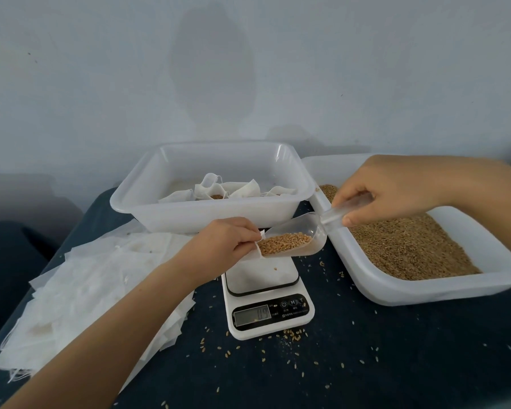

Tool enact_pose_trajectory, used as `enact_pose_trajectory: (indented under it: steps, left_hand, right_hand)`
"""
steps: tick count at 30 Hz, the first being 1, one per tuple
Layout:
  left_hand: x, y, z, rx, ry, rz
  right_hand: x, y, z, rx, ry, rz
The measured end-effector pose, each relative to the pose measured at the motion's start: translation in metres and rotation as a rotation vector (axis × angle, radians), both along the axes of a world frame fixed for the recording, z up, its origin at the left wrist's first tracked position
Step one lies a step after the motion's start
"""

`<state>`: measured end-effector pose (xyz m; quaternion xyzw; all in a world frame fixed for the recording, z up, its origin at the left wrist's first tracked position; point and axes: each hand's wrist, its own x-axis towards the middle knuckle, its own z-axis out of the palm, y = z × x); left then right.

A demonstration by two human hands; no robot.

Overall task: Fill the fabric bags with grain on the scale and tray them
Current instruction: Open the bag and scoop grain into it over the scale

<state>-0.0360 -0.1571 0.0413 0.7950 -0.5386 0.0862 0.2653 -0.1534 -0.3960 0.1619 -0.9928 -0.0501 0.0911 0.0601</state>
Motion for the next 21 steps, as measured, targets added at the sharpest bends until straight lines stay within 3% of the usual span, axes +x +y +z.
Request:
enact_pose_trajectory:
  steps: [21]
  left_hand:
    - [0.003,0.002,0.0,-0.006,0.013,0.041]
  right_hand:
    - [0.007,0.016,0.013,-0.121,-0.005,-0.008]
